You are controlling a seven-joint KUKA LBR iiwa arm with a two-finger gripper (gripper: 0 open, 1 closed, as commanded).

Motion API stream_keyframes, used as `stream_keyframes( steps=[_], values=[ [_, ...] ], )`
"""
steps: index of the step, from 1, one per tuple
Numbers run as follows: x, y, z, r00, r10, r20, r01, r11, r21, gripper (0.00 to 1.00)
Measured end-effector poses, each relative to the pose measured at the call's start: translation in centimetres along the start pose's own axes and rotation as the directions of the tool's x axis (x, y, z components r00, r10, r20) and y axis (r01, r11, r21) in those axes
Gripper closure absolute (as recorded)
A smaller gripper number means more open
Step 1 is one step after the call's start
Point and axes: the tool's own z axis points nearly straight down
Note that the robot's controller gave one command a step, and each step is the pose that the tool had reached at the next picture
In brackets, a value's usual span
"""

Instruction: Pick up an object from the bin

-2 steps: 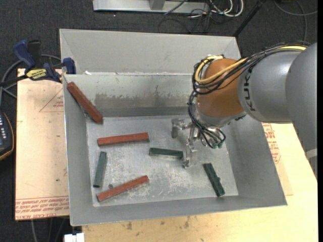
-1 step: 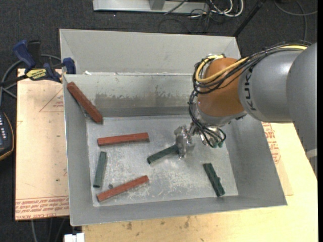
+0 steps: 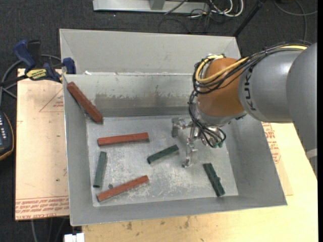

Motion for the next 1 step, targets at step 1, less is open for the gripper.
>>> stream_keyframes(
  steps=[1],
  values=[
    [-0.21, 7.06, 0.04, 0.996, -0.092, -0.002, 0.092, 0.996, -0.003, 0.00]
  ],
)
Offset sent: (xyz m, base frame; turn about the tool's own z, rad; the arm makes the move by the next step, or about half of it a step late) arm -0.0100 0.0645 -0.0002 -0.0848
